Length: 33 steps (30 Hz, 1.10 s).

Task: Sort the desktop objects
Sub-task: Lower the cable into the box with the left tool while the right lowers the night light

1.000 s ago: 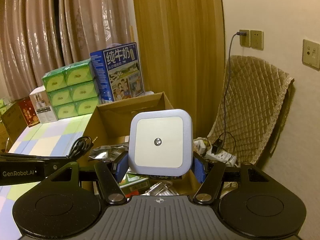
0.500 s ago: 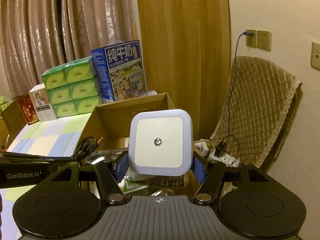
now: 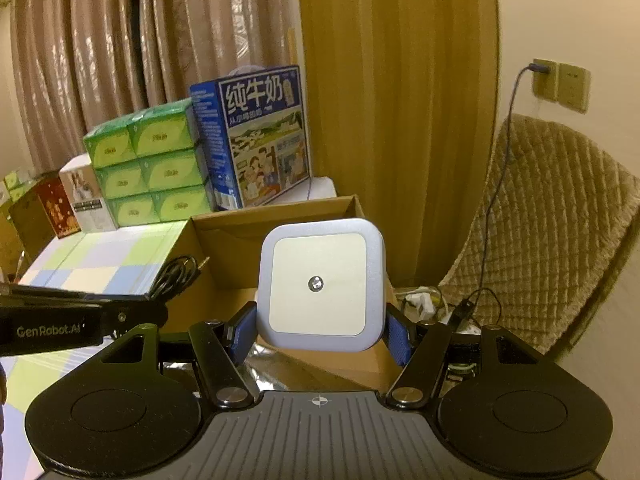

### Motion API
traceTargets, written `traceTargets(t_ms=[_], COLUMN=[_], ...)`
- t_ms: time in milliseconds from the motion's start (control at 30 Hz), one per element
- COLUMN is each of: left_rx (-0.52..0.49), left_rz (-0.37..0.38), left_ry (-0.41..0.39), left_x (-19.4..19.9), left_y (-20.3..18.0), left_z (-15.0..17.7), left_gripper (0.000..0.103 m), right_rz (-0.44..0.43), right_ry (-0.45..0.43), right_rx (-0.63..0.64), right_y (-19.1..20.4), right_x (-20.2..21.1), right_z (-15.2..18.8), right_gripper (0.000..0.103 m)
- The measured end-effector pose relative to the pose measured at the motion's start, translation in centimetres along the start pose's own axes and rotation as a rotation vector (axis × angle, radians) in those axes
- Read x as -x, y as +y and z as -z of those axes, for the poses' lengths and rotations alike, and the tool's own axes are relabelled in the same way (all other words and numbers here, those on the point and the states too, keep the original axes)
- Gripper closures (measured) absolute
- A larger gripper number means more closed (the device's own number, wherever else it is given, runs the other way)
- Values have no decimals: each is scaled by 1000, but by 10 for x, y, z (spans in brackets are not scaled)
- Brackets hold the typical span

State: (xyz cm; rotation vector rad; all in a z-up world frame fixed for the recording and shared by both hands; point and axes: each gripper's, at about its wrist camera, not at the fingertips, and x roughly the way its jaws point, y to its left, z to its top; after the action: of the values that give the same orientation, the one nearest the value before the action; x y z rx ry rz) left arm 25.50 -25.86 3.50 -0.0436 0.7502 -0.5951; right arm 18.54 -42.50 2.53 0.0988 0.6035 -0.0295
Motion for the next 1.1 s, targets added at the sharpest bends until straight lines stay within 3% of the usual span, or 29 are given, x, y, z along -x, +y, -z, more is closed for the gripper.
traceTargets(t_ms=[733,833,1100], left_rx=[44,46,42], left_rz=[-27,-46,-49], left_ry=[27,26,12], left_x=[-41,-41,-36], left_y=[15,16,25], left_z=[-12,-11,-11], left_gripper=[94,75,75], right_rz=[3,2,1], right_ry=[68,73,83], right_rx=[27,31,33], right_y=[-7,-6,-3], right_x=[-48,-51,-55], right_z=[-17,-16,-17], right_gripper=[41,41,41])
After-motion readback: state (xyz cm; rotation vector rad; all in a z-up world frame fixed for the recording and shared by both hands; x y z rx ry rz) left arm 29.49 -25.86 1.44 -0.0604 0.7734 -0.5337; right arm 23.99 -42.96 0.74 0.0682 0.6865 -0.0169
